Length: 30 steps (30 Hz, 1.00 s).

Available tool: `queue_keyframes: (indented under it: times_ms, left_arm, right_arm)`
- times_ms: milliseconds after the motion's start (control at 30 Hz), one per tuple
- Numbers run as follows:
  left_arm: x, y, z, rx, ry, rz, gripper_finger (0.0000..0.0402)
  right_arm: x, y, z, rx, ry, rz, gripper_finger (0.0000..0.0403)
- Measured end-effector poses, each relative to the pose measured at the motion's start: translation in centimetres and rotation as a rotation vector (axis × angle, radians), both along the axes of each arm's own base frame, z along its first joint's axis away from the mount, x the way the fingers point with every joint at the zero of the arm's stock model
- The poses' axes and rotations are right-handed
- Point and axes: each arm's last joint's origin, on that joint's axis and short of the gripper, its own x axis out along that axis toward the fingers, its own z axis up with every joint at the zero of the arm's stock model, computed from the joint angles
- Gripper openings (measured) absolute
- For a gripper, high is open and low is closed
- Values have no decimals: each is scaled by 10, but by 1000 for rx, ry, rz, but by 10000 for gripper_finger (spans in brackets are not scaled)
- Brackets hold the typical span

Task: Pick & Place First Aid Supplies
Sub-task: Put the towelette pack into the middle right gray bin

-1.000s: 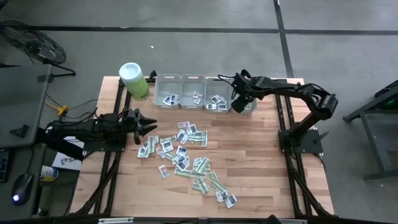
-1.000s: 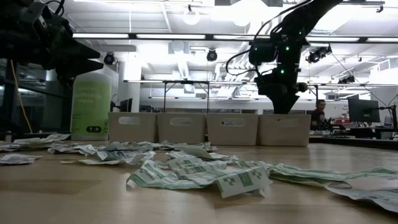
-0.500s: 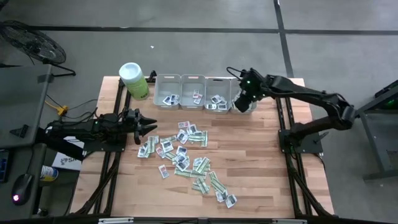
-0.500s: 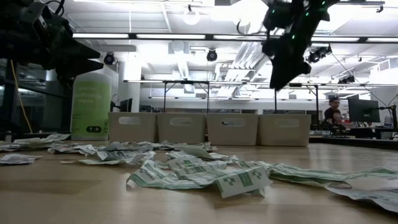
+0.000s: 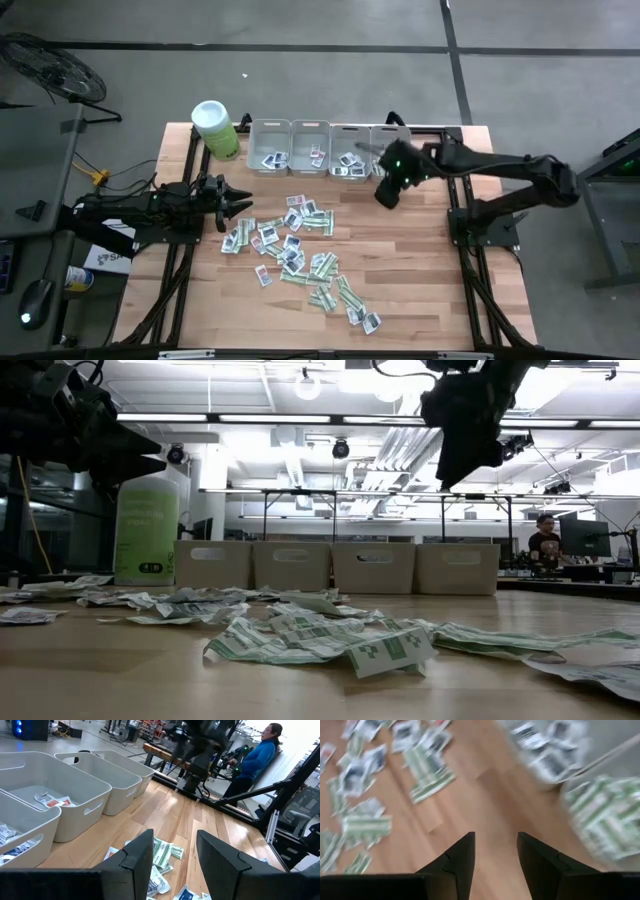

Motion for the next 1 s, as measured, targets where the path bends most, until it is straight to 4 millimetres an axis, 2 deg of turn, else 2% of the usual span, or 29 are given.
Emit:
queue_keyframes:
  times_ms: [200, 500, 633, 800, 1000]
  left_arm:
    - [0, 0, 0, 0, 0, 0, 150]
    - [0, 0, 0, 0, 0, 0, 150]
    - [0, 0, 0, 0, 0, 0, 150]
    - [0, 0, 0, 0, 0, 0, 150]
    - [0, 0, 0, 0, 0, 0, 150]
  right_arm:
    - [5, 46, -20, 57, 10, 107, 140]
    - [-2, 111, -52, 131, -20, 306, 140]
    - [-8, 133, -67, 139, -77, 407, 136]
    - [-12, 153, -82, 178, -156, 446, 128]
    - [0, 177, -104, 135, -143, 534, 118]
